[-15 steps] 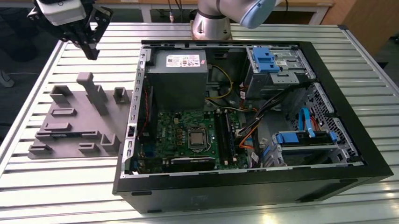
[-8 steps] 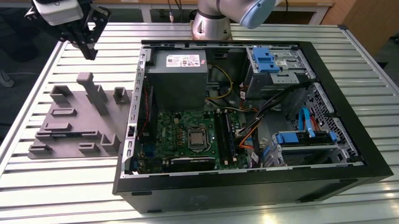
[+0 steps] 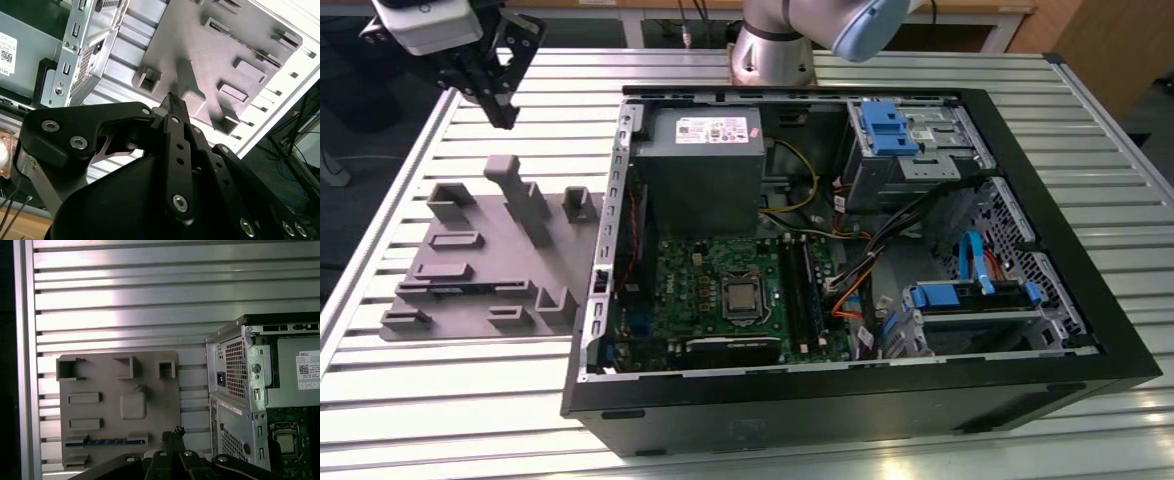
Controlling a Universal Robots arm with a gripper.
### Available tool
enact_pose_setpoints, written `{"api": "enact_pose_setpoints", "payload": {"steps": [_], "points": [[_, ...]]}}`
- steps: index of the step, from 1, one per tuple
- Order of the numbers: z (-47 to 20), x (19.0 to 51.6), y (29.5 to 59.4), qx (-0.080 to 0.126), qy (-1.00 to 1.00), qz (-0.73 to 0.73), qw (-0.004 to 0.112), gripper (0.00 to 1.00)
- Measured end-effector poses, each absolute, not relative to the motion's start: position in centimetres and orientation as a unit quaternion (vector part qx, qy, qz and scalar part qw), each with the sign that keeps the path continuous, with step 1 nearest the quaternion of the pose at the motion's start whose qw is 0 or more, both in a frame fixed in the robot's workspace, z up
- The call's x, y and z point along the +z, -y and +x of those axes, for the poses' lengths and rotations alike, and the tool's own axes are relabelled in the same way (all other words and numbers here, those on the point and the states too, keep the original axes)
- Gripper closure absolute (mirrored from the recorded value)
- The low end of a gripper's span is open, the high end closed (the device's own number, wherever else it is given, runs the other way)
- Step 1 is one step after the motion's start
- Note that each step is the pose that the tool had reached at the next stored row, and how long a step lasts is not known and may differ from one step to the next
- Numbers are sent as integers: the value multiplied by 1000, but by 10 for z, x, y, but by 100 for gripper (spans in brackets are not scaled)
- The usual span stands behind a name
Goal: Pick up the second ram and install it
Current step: 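Reach for the second ram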
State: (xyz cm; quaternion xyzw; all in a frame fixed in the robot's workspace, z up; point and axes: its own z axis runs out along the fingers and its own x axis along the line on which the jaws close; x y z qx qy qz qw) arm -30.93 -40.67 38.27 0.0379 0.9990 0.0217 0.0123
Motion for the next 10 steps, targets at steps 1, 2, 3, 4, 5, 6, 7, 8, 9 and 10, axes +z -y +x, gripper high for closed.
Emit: {"api": "enact_pose_setpoints", "payload": {"steps": [1, 2, 3, 4, 5, 6, 7, 8, 9, 10], "points": [[-311, 383, 407, 22, -999, 38, 12, 89], [-312, 383, 407, 22, -999, 38, 12, 89], [-314, 383, 407, 22, -999, 38, 12, 89], [-316, 382, 407, 22, -999, 38, 12, 89], [-318, 382, 407, 22, -999, 38, 12, 89], [-319, 382, 407, 22, -999, 38, 12, 89], [-321, 382, 407, 22, -999, 38, 12, 89], [-322, 382, 407, 22, -999, 38, 12, 89], [-324, 382, 408, 22, -999, 38, 12, 89], [-325, 382, 408, 22, -999, 38, 12, 89]]}}
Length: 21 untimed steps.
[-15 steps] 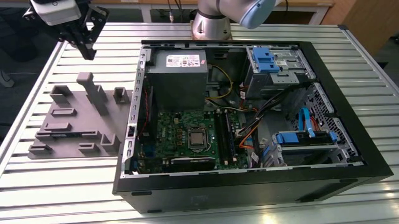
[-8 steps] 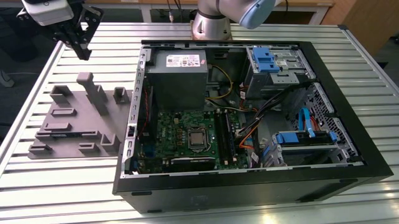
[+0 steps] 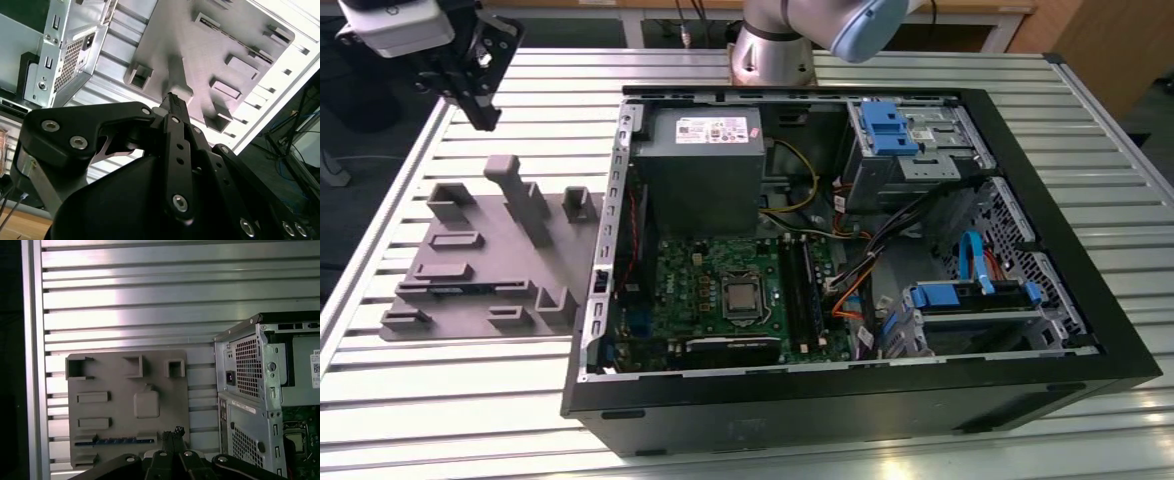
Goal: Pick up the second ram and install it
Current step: 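Reach for the second ram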
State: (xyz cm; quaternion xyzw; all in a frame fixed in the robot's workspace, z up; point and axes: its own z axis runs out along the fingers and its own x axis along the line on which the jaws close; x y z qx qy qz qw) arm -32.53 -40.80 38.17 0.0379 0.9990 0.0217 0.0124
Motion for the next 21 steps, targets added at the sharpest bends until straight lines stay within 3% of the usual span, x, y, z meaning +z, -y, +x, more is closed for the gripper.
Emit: {"api": "enact_pose_setpoints", "payload": {"steps": [21], "points": [[-354, 379, 424, 22, -999, 38, 12, 89]]}}
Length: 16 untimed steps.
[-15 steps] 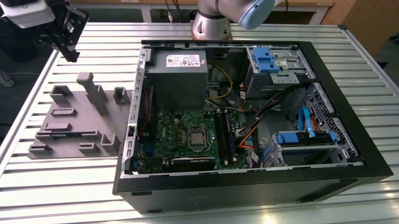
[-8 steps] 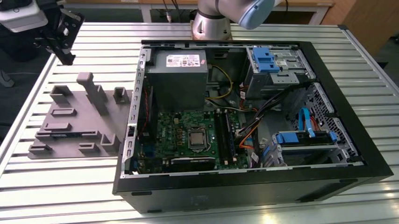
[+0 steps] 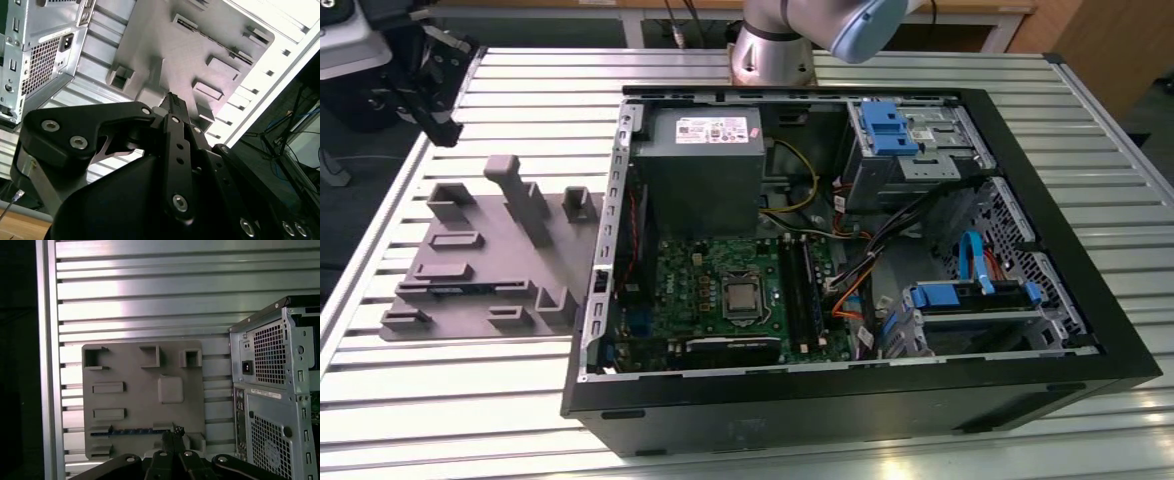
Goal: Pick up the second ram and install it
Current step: 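Reach for the second ram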
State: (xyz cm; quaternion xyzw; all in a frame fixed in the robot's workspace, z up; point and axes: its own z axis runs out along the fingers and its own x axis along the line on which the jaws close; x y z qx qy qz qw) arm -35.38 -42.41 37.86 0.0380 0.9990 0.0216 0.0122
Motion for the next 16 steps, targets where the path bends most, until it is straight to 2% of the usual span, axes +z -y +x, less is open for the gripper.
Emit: {"api": "enact_pose_setpoints", "payload": {"steps": [16], "points": [[-391, 377, 435, 22, -999, 38, 12, 89]]}}
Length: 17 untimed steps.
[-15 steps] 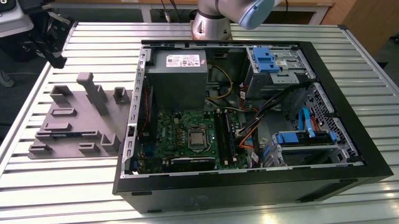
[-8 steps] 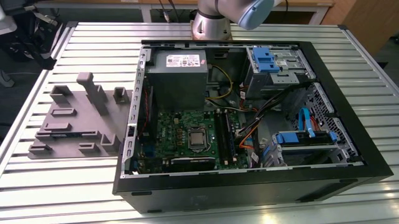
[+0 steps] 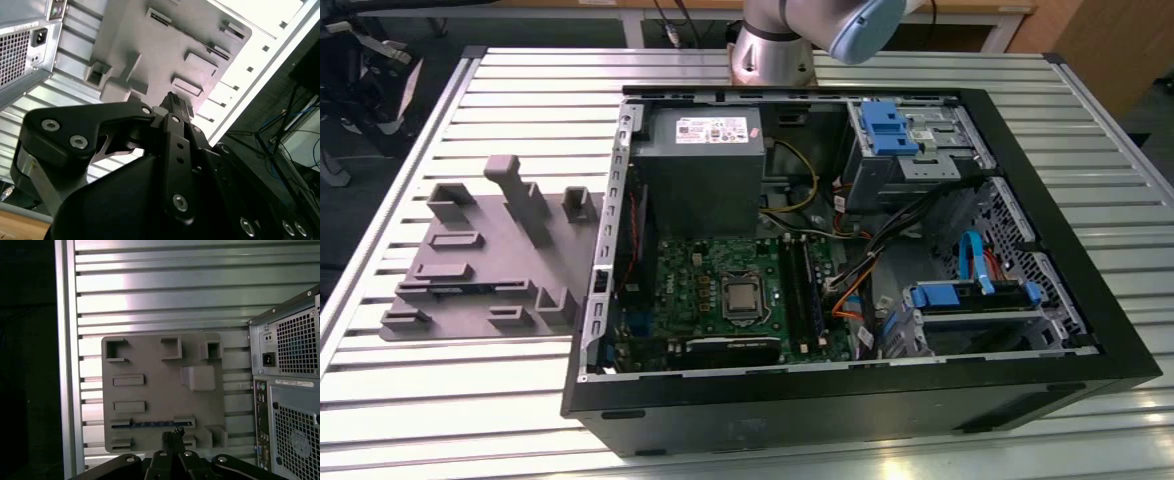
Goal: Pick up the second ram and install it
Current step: 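Reach for the second ram, then pick up the second ram and move it above second insertion slot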
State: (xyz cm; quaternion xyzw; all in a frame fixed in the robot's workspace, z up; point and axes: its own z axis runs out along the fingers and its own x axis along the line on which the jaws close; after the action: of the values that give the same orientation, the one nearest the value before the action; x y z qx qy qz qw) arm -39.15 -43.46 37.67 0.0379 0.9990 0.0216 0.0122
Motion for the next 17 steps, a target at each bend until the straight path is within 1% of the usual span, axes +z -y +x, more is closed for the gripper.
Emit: {"api": "enact_pose_setpoints", "payload": {"steps": [17], "points": [[-395, 377, 435, 22, -999, 38, 12, 89]]}}
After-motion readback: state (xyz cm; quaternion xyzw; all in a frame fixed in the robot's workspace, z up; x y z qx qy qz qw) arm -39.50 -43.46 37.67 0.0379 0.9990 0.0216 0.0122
